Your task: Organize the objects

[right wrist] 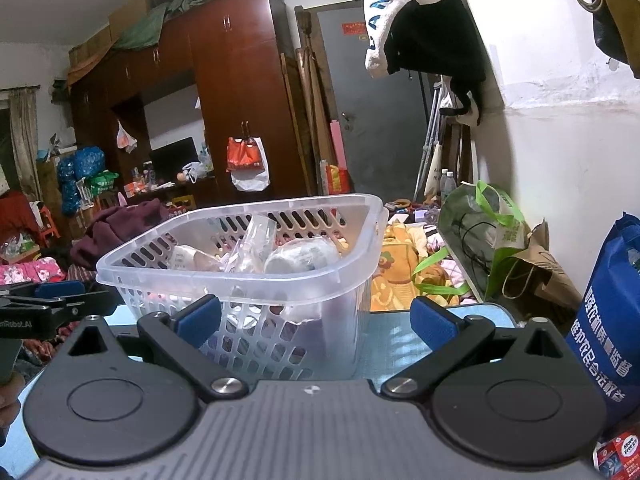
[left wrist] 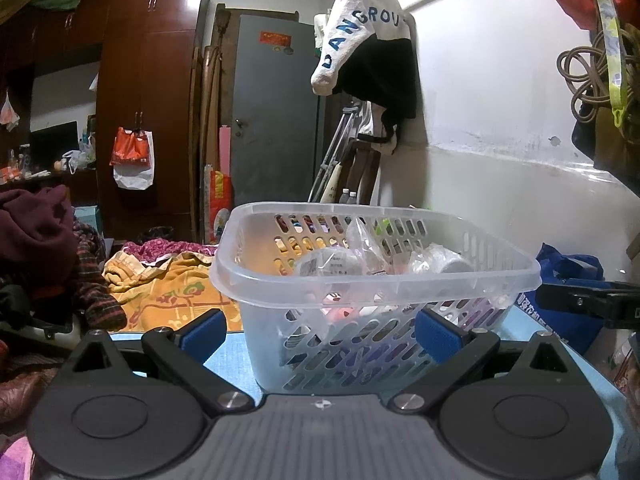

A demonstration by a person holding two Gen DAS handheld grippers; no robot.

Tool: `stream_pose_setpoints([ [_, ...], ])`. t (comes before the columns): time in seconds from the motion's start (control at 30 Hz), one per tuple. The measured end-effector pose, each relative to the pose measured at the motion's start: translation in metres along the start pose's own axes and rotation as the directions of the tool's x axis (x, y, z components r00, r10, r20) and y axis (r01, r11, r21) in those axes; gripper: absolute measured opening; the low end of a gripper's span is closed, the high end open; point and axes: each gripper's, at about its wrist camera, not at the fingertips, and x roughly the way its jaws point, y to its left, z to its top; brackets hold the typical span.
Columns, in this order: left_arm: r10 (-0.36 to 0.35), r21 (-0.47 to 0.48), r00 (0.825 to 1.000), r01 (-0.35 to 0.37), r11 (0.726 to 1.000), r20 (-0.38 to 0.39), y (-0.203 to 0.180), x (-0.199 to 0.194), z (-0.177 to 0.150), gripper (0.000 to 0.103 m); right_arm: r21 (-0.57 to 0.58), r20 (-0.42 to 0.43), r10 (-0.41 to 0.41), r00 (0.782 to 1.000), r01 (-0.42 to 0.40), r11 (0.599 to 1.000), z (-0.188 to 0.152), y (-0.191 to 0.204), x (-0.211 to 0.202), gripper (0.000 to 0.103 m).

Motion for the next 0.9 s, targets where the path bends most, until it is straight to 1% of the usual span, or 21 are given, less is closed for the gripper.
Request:
stream_pose_setpoints([
  [0.53, 0.002, -0.011, 1.000, -0.002, 1.000, 0.013, 0.0019, -0.0026, 0.0014, 0.101, -0.015, -0.015, -0.009, 1.000, 0.009, 1.000, -0.0016, 0.0023, 0.0032, 0.103],
  [0.9, 0.011, -0.006, 1.000, -0.011, 1.000, 0.005, 0.0017, -0.0008, 0.0010, 0.101, -0.016, -0.008, 0.002, 1.000, -0.002, 1.000, -0.0030, 0.0022, 0.0004, 0.103],
])
